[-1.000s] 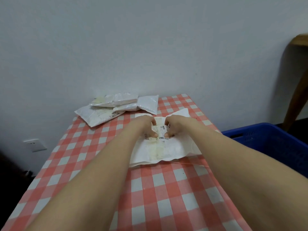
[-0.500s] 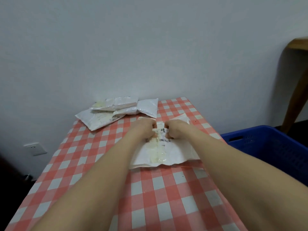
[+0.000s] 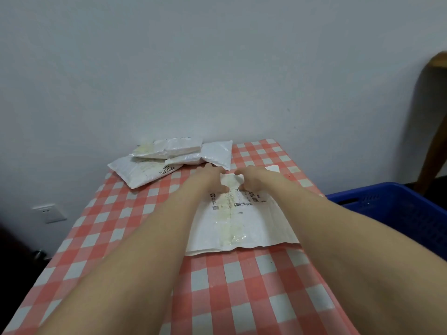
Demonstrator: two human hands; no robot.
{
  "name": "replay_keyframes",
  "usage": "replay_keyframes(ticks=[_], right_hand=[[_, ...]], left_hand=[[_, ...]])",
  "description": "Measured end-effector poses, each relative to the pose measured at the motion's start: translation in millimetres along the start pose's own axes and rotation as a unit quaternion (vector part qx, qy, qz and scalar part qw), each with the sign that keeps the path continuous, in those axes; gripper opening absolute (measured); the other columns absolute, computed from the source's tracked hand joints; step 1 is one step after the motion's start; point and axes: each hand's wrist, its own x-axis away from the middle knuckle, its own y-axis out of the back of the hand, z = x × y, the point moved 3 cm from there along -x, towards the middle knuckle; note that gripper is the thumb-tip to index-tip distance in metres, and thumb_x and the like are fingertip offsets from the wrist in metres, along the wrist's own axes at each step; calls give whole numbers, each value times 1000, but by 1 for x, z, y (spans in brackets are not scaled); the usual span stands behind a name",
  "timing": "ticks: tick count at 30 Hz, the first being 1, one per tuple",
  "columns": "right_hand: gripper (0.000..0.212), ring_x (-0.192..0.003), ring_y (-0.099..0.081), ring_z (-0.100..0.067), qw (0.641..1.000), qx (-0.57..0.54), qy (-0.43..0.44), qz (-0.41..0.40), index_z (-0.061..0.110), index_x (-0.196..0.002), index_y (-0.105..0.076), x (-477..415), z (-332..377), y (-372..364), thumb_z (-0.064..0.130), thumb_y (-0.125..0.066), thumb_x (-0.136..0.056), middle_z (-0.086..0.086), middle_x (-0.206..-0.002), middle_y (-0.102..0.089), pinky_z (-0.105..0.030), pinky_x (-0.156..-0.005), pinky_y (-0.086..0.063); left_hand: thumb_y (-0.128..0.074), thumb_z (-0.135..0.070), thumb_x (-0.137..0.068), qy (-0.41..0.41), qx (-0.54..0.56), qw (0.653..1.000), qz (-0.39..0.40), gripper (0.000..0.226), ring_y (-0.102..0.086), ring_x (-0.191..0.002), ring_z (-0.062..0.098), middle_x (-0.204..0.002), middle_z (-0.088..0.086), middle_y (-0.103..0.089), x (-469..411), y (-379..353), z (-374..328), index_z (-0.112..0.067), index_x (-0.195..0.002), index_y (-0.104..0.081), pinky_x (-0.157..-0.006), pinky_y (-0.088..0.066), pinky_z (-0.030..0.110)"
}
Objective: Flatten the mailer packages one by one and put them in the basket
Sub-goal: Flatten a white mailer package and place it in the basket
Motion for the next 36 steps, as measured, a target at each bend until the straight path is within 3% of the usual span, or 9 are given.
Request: replay_keyframes(ticks=[3, 8, 12, 14, 17, 20, 24, 31, 36], right_hand=[[45, -122, -51, -28, 999, 36, -16, 10, 15, -139, -46, -3, 0, -1, 31, -53, -98, -8, -138, -49, -34, -93, -44], [33, -110, -60, -26, 999, -12, -30, 19, 11, -126, -56, -10, -4, -3, 25, -57, -96, -7, -123, -62, -35, -92, -49], [26, -89, -58, -23, 999, 0, -34, -1, 12, -119, -61, -18, -4, -10, 15, -53, -95, -6, -116, -66, -31, -78, -50], [24, -88, -56, -23, 999, -4, -39, -17, 14, -115, -62, -15, -3, -13, 13, -54, -93, -5, -114, -65, -28, -73, -47], [28, -98, -57, -26, 996, -67, -42, -42, 19, -117, -59, -1, -4, -14, 10, -52, -91, -3, -112, -62, -32, -78, -51], [39, -93, -56, -25, 982, -184, -20, -34, 19, -135, -48, 20, -9, -13, 22, -52, -97, -1, -93, -60, -32, -74, -49], [61, -129, -43, -27, 987, -142, -1, -69, 24, -142, -40, 51, -12, -8, 43, -63, -88, -6, -143, -44, -40, -103, -41], [68, -123, -49, -22, 994, -109, 5, -13, 21, -136, -48, 66, -6, -20, 41, -77, -78, 1, -136, -50, -36, -104, -41], [58, -115, -54, -22, 998, -51, -11, -26, 17, -127, -53, 61, -4, -27, 38, -76, -79, -1, -125, -58, -37, -97, -46]], left_hand=[[-67, -39, -86, -6, 37, 999, 21, 55, -51, -120, 24, -138, 6, -45, -7, -7, 2, -22, -135, -48, -101, -43, 38], [-69, -32, -85, -13, 91, 996, 14, 34, -60, -94, 21, -115, 3, -61, -11, -7, 3, -18, -115, -60, -89, -51, 36], [-68, -32, -85, -4, 46, 998, -31, 25, -59, -105, 22, -114, 0, -62, -10, -7, -2, -22, -107, -61, -87, -48, 34], [-68, -33, -85, 4, 29, 998, -56, 24, -57, -107, 20, -115, 0, -62, -6, -8, -4, -24, -106, -61, -85, -46, 32], [-62, -34, -89, 16, 44, 995, -87, 30, -55, -112, 20, -121, 1, -61, 9, -8, -4, -24, -117, -59, -84, -42, 30], [-60, -36, -90, 2, 75, 995, -71, 47, -48, -124, 24, -138, 6, -47, 24, -11, -1, -22, -133, -49, -96, -39, 32], [-66, -39, -85, -12, 113, 992, -61, 57, -46, -122, 24, -137, 7, -41, 58, -2, 6, -22, -136, -46, -96, -38, 31], [-76, -51, -72, -14, 83, 995, 45, 68, -50, -120, 23, -135, 3, -45, 77, -3, 1, -26, -130, -52, -101, -42, 37], [-76, -53, -70, -14, 29, 999, -1, 62, -54, -111, 22, -126, 1, -49, 74, -12, -3, -27, -123, -55, -94, -46, 36]])
